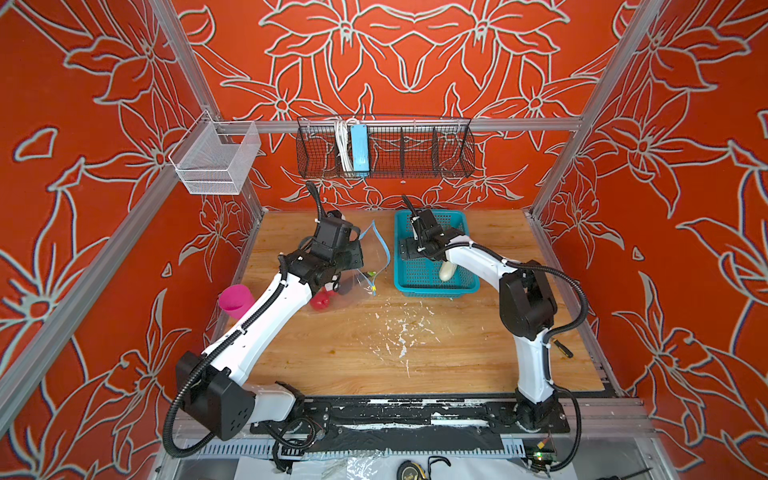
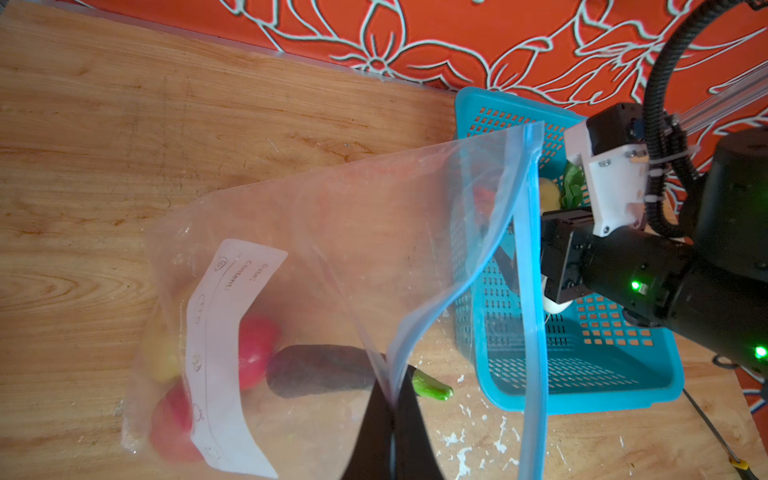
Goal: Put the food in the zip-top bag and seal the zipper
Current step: 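Lower the right gripper into the basket onto the red-yellow mango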
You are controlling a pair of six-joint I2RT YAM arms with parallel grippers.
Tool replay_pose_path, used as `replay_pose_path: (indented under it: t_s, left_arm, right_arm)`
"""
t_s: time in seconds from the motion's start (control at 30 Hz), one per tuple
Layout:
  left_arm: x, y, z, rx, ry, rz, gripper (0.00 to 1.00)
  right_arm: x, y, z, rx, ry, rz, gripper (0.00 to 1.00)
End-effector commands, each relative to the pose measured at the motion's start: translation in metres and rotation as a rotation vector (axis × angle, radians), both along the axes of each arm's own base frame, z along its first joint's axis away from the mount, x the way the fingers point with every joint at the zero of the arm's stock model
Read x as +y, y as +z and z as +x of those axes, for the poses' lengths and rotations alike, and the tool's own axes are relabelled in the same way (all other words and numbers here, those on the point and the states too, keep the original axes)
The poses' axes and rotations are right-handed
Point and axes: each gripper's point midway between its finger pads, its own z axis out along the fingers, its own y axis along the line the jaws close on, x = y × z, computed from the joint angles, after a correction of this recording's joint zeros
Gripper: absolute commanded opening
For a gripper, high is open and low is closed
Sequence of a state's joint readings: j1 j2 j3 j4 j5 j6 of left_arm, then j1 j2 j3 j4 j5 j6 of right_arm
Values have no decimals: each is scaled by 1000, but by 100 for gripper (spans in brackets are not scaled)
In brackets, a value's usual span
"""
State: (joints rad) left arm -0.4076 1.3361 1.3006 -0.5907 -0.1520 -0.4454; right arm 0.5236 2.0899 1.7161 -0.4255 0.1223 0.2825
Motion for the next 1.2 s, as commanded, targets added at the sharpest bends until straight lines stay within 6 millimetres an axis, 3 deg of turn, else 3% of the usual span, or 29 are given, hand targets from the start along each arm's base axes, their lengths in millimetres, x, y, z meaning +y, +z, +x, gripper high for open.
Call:
replay_pose_path:
  t_s: [0.0,0.77,1.17]
  left_arm:
    - [0,11,-4,-27,-8,-8,0]
    - [1,12,-5,-31,-4,-5,0]
    - [2,13,-5,-34,-4,-4,0]
  right_arm:
    - [-4,-5,10,-11,1,-42,98]
    - [-19,-50,40,72,28,-161,93]
    - [-18,-76,51,146,2,-77,92]
